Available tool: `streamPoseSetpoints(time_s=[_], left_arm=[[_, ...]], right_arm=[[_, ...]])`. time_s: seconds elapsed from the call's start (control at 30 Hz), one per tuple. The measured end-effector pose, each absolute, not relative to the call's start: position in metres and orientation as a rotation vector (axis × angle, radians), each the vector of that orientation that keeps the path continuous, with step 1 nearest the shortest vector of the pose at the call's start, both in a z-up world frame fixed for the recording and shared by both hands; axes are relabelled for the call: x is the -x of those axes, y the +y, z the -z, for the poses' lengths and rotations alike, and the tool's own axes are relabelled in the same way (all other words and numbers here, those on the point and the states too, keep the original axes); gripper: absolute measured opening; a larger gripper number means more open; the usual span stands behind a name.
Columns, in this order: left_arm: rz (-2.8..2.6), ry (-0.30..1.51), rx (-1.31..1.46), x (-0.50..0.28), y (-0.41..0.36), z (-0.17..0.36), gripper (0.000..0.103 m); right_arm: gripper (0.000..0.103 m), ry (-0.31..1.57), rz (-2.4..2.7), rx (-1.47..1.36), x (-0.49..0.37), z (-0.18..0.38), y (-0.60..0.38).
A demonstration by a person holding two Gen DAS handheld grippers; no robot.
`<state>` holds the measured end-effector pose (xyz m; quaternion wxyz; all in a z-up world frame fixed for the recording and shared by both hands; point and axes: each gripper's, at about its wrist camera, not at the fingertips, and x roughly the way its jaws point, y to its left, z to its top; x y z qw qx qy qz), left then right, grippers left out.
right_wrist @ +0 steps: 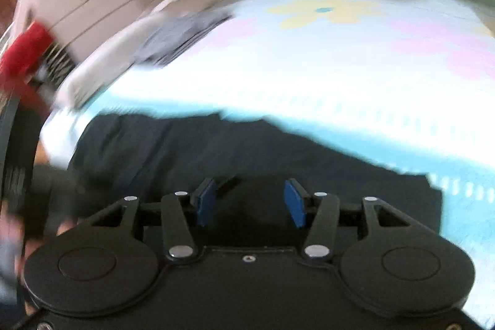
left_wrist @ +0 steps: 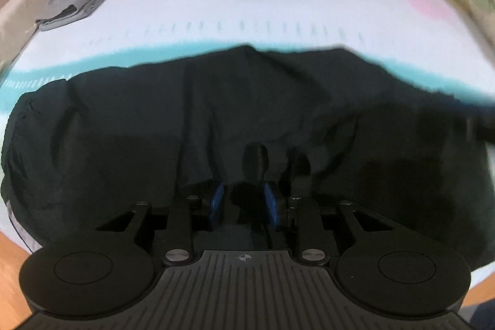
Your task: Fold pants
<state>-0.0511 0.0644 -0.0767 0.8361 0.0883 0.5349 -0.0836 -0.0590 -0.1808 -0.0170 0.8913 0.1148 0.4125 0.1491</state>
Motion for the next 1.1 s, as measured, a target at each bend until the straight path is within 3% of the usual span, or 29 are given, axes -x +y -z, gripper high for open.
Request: streamPoseSetpoints(time_s=[0.23, 0.37, 0.43, 0.63, 0.7, 0.83, 1.1], left_arm=[[0.159, 1.078, -0.311, 0.060, 0.053, 0.085, 0.029], [0.166, 1.077, -0.295, 0.062, 0.057, 0.084, 0.029], [0.168, 1.083, -0.276, 0.060, 0.059, 0.083, 0.029], [0.175, 1.087, -0.262, 0.058, 0.061, 0.084, 0.029], [0.177, 1.089, -0.252, 0.058, 0.063, 0.083, 0.029], [0.179, 1.099, -0.223, 0.056, 0.069, 0.080, 0.029], [0.143, 1.075, -0.139, 0.053, 0.099, 0.059, 0.029]], right_arm=[[0.056, 0.880, -0.312, -0.173, 0.016, 0.033, -0.155], [0.036, 0.918, -0.402, -0.206, 0.000, 0.042, -0.145], [0.031, 0.931, -0.451, -0.258, -0.009, 0.051, -0.138], [0.028, 1.010, -0.271, -0.168, -0.026, 0.079, -0.135], [0.022, 0.997, -0.223, -0.170, -0.025, 0.084, -0.142], [0.029, 0.963, -0.225, -0.215, -0.017, 0.071, -0.147], [0.033, 0.903, -0.342, -0.192, 0.030, 0.030, -0.141]])
